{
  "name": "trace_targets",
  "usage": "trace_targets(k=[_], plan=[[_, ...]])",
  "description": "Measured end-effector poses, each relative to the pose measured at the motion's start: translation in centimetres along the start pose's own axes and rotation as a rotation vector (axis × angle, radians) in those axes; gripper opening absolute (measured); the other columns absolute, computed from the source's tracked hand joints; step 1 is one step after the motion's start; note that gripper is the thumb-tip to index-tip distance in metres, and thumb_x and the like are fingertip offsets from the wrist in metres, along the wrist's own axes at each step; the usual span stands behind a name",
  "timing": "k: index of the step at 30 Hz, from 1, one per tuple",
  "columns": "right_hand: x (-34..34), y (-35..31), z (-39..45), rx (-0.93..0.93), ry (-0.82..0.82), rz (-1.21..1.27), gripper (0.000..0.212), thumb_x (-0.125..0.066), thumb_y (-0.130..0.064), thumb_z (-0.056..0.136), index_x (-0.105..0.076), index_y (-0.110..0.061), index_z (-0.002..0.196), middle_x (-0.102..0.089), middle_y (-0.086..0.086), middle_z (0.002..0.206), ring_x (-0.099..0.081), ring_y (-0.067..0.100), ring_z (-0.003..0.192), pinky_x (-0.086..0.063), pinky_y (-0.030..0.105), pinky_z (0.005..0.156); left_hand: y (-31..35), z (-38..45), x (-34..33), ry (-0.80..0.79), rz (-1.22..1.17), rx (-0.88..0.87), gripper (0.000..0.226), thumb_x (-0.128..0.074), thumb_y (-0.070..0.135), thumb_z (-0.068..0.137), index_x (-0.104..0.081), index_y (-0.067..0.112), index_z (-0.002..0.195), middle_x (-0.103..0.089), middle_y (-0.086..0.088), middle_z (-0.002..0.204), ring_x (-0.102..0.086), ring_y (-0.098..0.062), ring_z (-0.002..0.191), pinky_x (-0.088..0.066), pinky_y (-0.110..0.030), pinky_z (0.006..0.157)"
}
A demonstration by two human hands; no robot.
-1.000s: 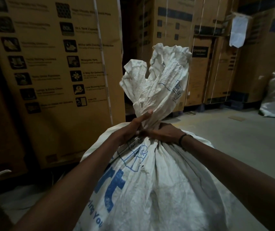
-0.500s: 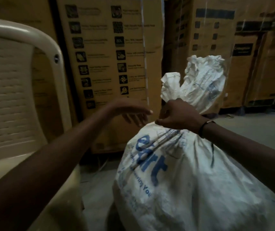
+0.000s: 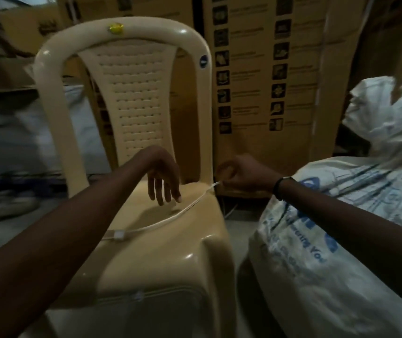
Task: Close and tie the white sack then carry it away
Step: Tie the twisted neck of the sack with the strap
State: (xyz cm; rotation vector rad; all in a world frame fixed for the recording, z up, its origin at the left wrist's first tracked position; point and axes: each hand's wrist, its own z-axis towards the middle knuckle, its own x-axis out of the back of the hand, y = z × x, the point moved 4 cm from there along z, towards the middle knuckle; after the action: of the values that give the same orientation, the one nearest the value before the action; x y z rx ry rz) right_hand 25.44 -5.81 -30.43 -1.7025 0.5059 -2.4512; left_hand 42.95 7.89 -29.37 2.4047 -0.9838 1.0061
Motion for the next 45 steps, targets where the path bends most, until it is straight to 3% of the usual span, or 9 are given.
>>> trace_targets(k=[3, 7, 17, 21, 28, 34, 37, 42, 45], plan=[[-2.8, 0.3, 0.9, 0.010, -0.048, -0.063, 0.028, -0.072, -0.019, 0.097, -0.075, -0.013, 0.124, -0.075, 0.003, 0.120, -0.069, 0.014, 0.095, -0.056, 0.025, 0.079, -1.1, 0.8, -1.7, -0.076, -0.028, -0.024, 0.036, -0.077, 0.027, 0.095, -0.071, 0.009, 0.125, -0.078, -0.009, 0.114, -0.076, -0.027, 0.107, -0.063, -0.041, 0.087], [-3.6, 2.3, 0.9, -0.062, -0.037, -0.072, 0.015, -0.072, -0.014, 0.095, -0.076, -0.018, 0.108, -0.079, 0.005, 0.101, -0.075, 0.022, 0.090, -0.064, 0.048, 0.082, -0.9, 1.2, -2.5, -0.100, -0.013, -0.129, 0.023, -0.073, 0.019, 0.097, -0.071, 0.010, 0.119, -0.078, -0.009, 0.107, -0.077, -0.025, 0.104, -0.062, -0.039, 0.089], [1.7, 7.6, -1.9, -0.161, 0.157, -0.069, 0.017, -0.070, -0.003, 0.096, -0.080, -0.002, 0.109, -0.078, 0.010, 0.097, -0.070, 0.019, 0.086, -0.050, 0.024, 0.073, 4.4, 0.2, -2.0, -0.143, -0.126, -0.437, 0.016, -0.060, 0.014, 0.105, -0.072, 0.009, 0.114, -0.075, -0.008, 0.105, -0.072, -0.022, 0.098, -0.063, -0.039, 0.088], [5.7, 11.2, -4.9, -0.300, 0.216, 0.036, 0.016, -0.067, -0.002, 0.097, -0.078, -0.001, 0.109, -0.078, 0.015, 0.089, -0.071, 0.015, 0.066, -0.063, 0.025, 0.065, 8.6, 1.2, -1.4, -0.053, -0.206, -0.525, 0.031, -0.061, 0.021, 0.105, -0.068, -0.002, 0.124, -0.071, -0.011, 0.100, -0.070, -0.025, 0.092, -0.063, -0.040, 0.084], [11.2, 16.6, -12.2, -0.511, 0.371, 0.285, 0.019, -0.069, 0.001, 0.098, -0.072, 0.009, 0.115, -0.072, 0.022, 0.088, -0.071, 0.003, 0.055, -0.063, 0.019, 0.063, 17.2, 3.4, -1.6, -0.021, -0.231, -0.724, 0.014, -0.061, 0.014, 0.105, -0.072, 0.011, 0.098, -0.075, -0.005, 0.090, -0.075, -0.020, 0.090, -0.062, -0.033, 0.075], [15.3, 19.1, -17.2, -0.537, 0.492, 0.176, 0.013, -0.064, -0.003, 0.101, -0.076, 0.002, 0.103, -0.075, 0.015, 0.082, -0.070, -0.002, 0.051, -0.062, 0.023, 0.060, 22.8, 3.6, 0.4, 0.339, -0.241, -0.926, 0.026, -0.050, 0.010, 0.110, -0.075, 0.010, 0.103, -0.066, 0.010, 0.064, -0.056, 0.003, 0.055, -0.045, -0.012, 0.053], [17.5, 19.6, -19.3, -0.508, 0.538, 0.087, 0.016, -0.059, -0.004, 0.103, -0.075, -0.002, 0.103, -0.077, 0.012, 0.087, -0.076, 0.011, 0.062, -0.066, 0.034, 0.070, 24.9, 4.5, 1.1, 0.557, -0.251, -0.921, 0.029, -0.049, 0.008, 0.110, -0.077, 0.004, 0.102, -0.060, 0.006, 0.062, -0.050, 0.003, 0.046, -0.036, -0.009, 0.047], [20.6, 21.4, -23.1, -0.478, 0.686, 0.017, 0.021, -0.058, 0.002, 0.097, -0.079, -0.003, 0.097, -0.079, 0.012, 0.080, -0.078, 0.013, 0.065, -0.064, 0.026, 0.066, 27.5, 6.2, 2.3, 0.668, -0.194, -0.820, 0.029, -0.053, 0.005, 0.106, -0.080, 0.005, 0.095, -0.062, 0.016, 0.047, -0.056, 0.007, 0.050, -0.040, -0.008, 0.052], [21.3, 23.4, -25.8, -0.540, 0.788, 0.072, 0.021, -0.055, 0.006, 0.097, -0.076, 0.000, 0.094, -0.078, 0.022, 0.081, -0.075, 0.015, 0.058, -0.064, 0.028, 0.060, 29.4, 6.8, 2.1, 0.703, -0.139, -0.750, 0.026, -0.056, 0.008, 0.105, -0.081, 0.003, 0.100, -0.067, 0.010, 0.066, -0.058, -0.003, 0.064, -0.042, -0.015, 0.059]])
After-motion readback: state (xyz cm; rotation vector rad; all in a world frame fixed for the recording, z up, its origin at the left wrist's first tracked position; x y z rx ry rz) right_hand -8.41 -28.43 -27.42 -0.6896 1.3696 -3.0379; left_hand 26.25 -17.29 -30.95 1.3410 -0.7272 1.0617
